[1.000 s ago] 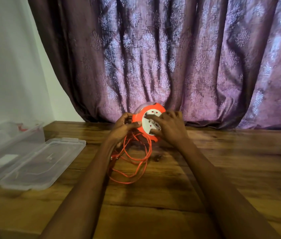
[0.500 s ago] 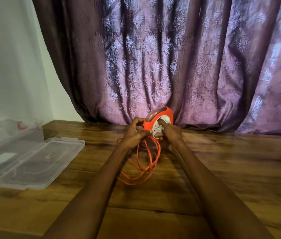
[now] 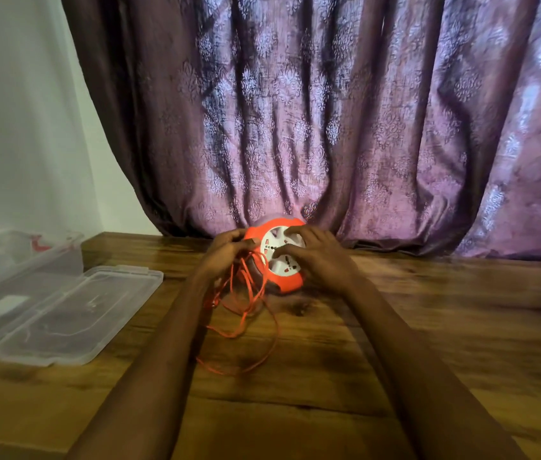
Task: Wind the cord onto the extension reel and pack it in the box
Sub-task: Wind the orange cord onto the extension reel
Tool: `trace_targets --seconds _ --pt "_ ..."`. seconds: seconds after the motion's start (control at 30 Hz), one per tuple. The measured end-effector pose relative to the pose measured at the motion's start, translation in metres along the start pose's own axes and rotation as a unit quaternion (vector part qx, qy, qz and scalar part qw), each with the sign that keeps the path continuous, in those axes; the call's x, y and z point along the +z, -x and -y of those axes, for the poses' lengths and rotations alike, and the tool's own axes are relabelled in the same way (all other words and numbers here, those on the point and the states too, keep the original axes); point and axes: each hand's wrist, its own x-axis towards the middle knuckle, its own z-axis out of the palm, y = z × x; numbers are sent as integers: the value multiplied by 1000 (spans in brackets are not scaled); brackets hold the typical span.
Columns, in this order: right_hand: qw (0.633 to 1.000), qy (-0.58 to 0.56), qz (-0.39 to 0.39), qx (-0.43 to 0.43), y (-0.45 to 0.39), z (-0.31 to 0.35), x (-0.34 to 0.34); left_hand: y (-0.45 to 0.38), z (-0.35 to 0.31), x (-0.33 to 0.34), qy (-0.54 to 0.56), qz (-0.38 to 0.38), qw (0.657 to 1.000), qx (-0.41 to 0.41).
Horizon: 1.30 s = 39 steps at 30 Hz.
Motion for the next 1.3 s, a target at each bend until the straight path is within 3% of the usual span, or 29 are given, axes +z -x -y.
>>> trace_targets --seconds 0.13,0.3,0.53,0.67,0.83,0.97,1.03,1.1,1.23,1.3 --pt "998 24 50 -22 -2 4 -4 3 0 -9 7 30 999 -28" --pt "995 39 43 -77 -2 9 13 3 0 -18 -14 49 998 -44" --pt "994 97 5 -49 -1 7 17 1 0 -12 -4 41 999 -27" --pt "992 117 -20 38 -5 5 14 1 1 0 6 29 999 -12" --pt "963 32 -42 264 -10 13 8 0 11 24 13 -1 999 41" --pt "902 -134 -45 407 -11 20 3 0 20 35 -37 -7 996 82" --pt "854 -221 -33 471 -11 20 2 1 23 40 -45 -1 995 92" --pt "781 -344 -65 517 -15 19 1 2 26 44 -58 8 992 109" --pt "544 -603 -132 568 -20 14 5 2 30 51 -64 21 989 133" --pt "526 -623 -112 568 -20 14 8 2 30 52 -56 13 989 140"
